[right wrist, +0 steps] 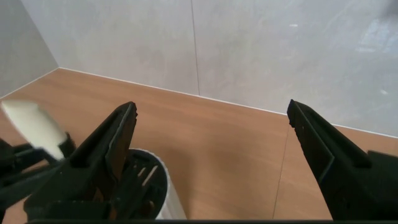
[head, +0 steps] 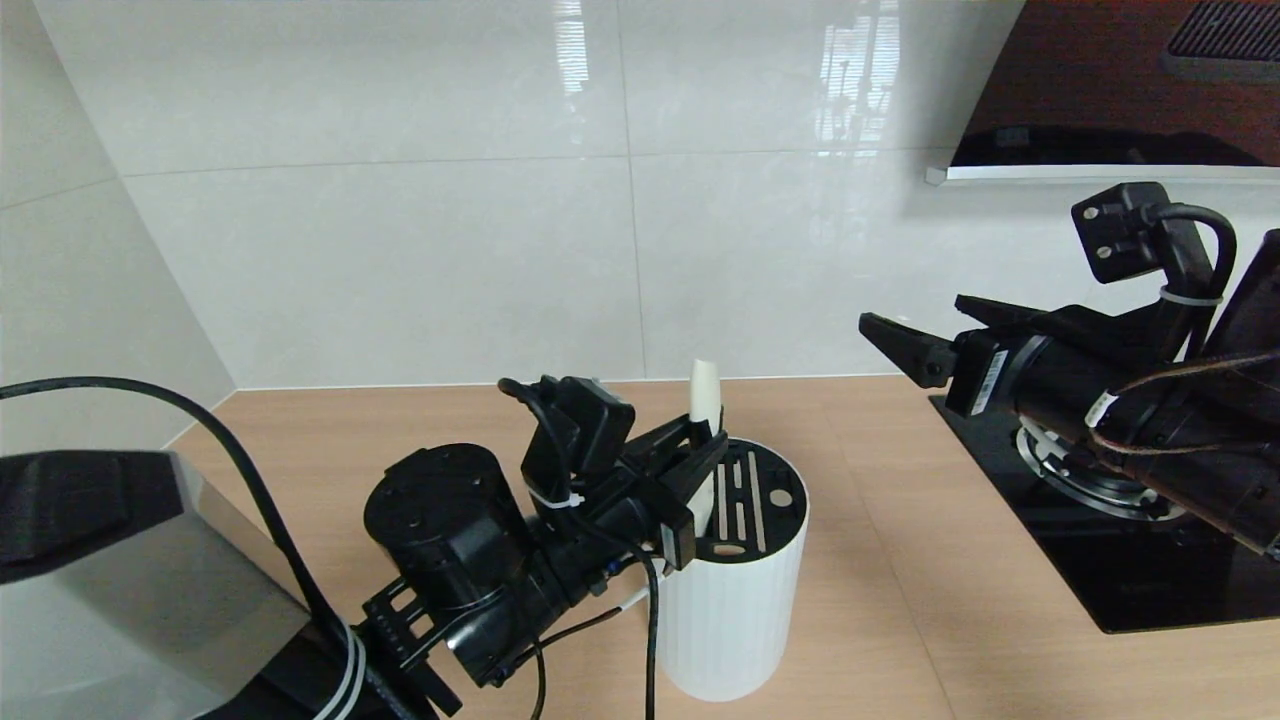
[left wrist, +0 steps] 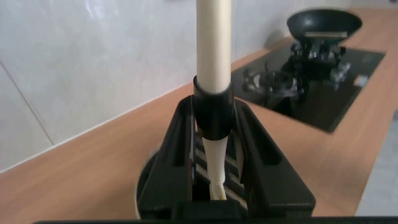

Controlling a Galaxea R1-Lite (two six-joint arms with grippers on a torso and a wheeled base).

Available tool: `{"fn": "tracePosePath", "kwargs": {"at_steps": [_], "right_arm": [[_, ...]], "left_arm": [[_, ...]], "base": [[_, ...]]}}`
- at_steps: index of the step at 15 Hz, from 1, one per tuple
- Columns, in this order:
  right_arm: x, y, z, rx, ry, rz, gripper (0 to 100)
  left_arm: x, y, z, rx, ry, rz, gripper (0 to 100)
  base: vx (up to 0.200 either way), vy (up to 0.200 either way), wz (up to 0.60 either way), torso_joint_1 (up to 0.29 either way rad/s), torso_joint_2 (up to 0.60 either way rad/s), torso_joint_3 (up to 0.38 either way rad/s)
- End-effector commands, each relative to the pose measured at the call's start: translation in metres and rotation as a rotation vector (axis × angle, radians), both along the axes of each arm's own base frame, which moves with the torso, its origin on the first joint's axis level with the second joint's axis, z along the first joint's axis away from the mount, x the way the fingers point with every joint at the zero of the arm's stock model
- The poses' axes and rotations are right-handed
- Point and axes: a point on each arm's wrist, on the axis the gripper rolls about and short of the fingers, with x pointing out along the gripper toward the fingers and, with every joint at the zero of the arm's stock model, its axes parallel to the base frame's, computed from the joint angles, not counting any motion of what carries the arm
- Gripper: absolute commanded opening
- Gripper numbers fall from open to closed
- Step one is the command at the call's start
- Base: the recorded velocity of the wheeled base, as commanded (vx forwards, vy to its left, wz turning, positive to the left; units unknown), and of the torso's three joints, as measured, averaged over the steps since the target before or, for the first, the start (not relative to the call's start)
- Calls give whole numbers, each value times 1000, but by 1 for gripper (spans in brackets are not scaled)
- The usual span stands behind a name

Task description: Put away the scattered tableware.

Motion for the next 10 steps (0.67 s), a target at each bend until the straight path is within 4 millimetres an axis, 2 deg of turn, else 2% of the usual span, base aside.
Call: {"fn": "tracePosePath", "kwargs": {"at_steps": [1,6,7,10], "right_arm": [[0,0,0,0,1,1,100],[0,0,0,0,1,1,100],[0,0,0,0,1,1,100],[0,1,-1,-1,2,1,100]], "left_arm": [[0,-1,-7,22,14,-1,0],[-2,-3,-7,23,16,-5,0],[-2,-2,-5,18,10,6,100],[-5,0,3,1,-9,6,100]], "base": [[0,0,0,0,0,0],[0,0,0,0,0,0],[0,0,0,0,0,0],[0,0,0,0,0,0]]}}
